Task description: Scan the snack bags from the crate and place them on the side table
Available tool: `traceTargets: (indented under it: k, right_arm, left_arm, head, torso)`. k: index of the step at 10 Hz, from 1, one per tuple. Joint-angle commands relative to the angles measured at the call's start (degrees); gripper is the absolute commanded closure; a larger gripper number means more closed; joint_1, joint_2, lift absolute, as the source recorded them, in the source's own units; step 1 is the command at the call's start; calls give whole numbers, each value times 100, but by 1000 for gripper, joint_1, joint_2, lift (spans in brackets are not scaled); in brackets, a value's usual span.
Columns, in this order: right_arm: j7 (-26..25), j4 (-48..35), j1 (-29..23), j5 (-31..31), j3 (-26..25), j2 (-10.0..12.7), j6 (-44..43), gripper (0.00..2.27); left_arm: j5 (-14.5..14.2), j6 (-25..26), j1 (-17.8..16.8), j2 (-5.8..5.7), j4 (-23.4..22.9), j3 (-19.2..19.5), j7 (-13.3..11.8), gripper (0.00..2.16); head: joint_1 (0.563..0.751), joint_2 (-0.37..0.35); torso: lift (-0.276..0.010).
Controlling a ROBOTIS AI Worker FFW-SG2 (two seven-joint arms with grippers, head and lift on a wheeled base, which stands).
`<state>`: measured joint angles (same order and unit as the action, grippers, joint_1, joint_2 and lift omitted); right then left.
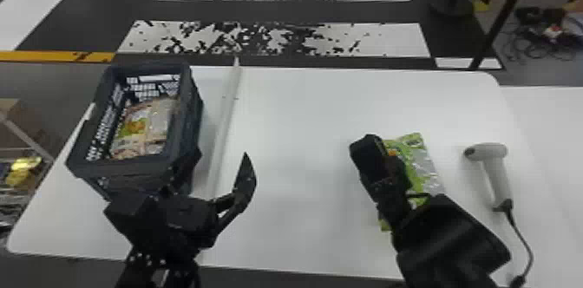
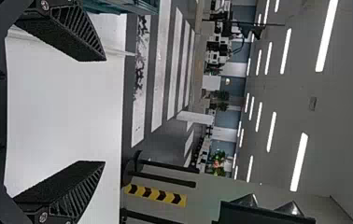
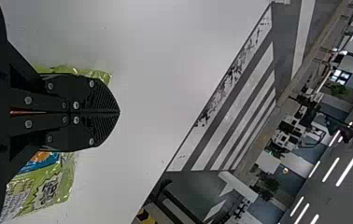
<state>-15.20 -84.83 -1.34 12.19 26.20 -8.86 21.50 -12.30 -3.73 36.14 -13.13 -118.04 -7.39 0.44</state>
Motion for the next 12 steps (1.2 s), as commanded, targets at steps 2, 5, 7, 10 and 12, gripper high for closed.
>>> traceTargets:
  k: [2,5,7,10,12]
  right_arm:
    - [17,-763,-464,-50,-27,-107,-150,2263]
    - [79,-1651,-1035,-252,-695,-256,-168,2263]
    - [378,-1809,-1307,-322,-801,-362,-273,2263]
    - [791,-2134,-1615,-507,-854,-450,-502,2263]
    - [1239,-2161,-1650,-639,-766,-458,-607,2263]
  left_arm:
    - [8,0,-1,3,18,-8,0,87]
    - [-1,0,-1,-6,53,1,0,87]
    - [-1,0,-72,-6,114,-52,-9,87]
    - [-1,0,-72,-32,114,-52,0,87]
    - [-1,0,-72,-32,114,-52,0,87]
  head:
    - [695,70]
    - [695,58]
    - [695,25]
    - [695,17]
    - [695,44]
  torso:
    - [-81]
    - [-81]
    - [-81]
    - [-81]
    - [-81]
